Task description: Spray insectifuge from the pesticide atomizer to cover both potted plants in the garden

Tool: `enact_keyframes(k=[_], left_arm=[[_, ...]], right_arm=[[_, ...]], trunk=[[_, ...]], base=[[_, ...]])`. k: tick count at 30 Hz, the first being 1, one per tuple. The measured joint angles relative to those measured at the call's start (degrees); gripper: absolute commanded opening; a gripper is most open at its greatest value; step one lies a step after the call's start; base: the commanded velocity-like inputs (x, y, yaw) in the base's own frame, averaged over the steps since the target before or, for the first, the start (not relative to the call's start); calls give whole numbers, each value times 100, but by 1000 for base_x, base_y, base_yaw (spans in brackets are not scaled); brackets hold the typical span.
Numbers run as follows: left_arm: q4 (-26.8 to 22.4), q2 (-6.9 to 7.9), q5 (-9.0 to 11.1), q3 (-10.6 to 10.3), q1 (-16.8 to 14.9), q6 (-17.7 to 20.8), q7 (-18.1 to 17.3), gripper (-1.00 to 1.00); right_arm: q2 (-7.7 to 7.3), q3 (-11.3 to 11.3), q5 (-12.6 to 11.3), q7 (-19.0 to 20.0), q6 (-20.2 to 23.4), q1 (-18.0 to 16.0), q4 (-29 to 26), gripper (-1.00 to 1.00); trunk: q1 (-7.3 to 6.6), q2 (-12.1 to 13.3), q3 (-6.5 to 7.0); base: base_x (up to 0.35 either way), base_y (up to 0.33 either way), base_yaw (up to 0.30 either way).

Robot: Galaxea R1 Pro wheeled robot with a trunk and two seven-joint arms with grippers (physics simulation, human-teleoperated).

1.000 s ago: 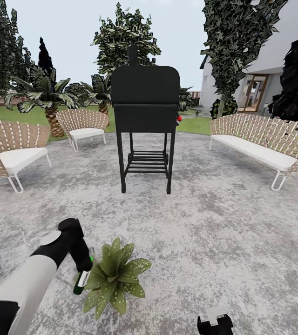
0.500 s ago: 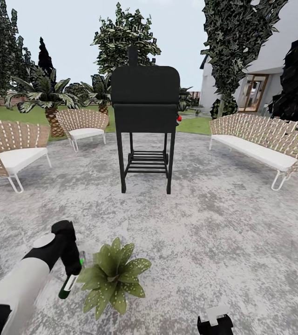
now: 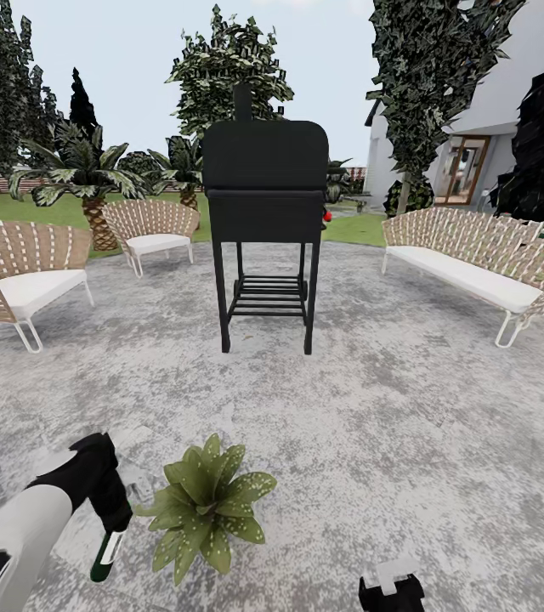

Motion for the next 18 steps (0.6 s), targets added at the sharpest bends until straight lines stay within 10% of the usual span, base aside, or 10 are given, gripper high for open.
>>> enact_keyframes(k=[3, 18], left_arm=[[148, -58, 60, 236, 11, 37, 753, -100], [309, -121, 185, 237, 141, 11, 803, -100]], right_arm=[[0, -10, -2, 0, 0, 1, -2, 100], [0, 1, -1, -5, 0, 0, 0, 100]], trunk=[[-1, -1, 0], [0, 0, 0]], base=[[0, 191, -37], [0, 184, -195]])
